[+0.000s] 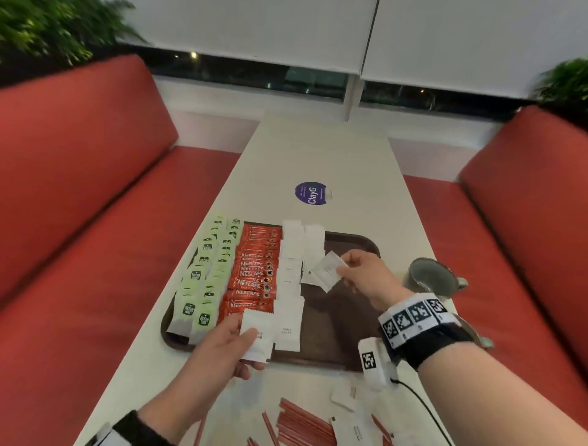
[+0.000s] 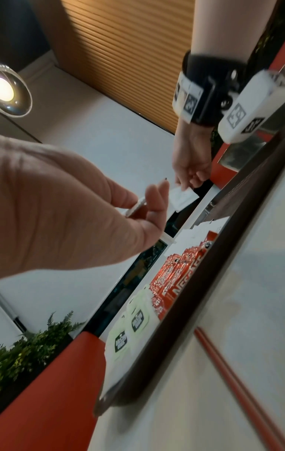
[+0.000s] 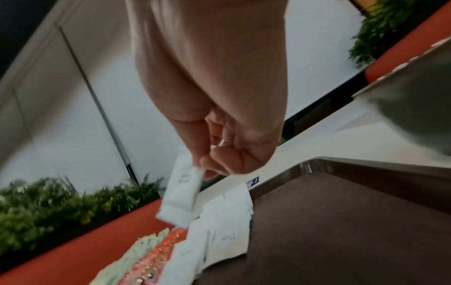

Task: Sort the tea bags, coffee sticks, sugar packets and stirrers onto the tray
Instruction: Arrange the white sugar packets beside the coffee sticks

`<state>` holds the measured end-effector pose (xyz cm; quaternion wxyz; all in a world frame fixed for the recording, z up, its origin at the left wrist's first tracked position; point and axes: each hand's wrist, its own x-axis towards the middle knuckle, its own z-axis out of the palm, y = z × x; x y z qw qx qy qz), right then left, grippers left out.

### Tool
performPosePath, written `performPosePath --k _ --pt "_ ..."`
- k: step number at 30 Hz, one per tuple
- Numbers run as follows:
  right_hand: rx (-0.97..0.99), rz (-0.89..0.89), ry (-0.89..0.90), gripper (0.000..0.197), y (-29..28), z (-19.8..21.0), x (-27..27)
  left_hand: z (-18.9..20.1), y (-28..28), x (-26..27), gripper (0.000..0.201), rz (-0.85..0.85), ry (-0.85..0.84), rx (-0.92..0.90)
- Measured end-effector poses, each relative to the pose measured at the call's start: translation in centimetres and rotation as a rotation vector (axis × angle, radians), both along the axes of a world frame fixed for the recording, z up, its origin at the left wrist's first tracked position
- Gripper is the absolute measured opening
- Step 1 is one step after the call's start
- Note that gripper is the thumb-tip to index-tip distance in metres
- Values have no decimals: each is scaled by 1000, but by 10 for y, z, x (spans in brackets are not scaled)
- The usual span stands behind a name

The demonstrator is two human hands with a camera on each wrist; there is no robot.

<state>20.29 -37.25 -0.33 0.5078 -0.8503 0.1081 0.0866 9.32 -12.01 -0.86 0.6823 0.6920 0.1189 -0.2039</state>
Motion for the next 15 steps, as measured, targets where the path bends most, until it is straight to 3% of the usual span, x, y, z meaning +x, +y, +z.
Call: performPosePath --k 7,15 --pt "-357 220 223 8 22 -34 58 -9 11 12 18 7 16 -19" --pt "-542 252 192 24 34 -40 65 -18 10 13 20 1 13 -38"
